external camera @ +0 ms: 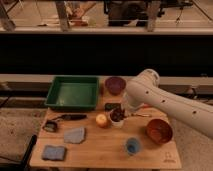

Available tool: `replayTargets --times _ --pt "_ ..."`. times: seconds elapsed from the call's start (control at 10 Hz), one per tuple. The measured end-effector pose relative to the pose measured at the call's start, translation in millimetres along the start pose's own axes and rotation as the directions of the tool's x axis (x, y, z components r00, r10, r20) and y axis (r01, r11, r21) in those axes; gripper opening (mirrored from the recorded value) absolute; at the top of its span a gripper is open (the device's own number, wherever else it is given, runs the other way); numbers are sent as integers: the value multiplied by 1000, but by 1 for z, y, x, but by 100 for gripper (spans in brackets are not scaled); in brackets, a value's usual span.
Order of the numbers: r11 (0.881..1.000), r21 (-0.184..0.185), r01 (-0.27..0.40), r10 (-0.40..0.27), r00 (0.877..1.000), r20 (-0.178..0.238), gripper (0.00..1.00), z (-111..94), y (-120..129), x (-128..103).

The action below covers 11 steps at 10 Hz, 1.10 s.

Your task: Place grapes in paper cup

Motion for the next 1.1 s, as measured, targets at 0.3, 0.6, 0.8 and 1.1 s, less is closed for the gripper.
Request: replayTargets --times 0.3,0.6,0.8,1.1 --pt "1000 -7 -22 22 1000 7 79 2 -4 -2" --pt "1000 -14 -16 16 1000 -9 80 3 -3 1" --pt "1000 -14 -20 20 1000 -12 80 3 -5 0" --pt "997 28 -71 71 997 2 76 -9 -6 4"
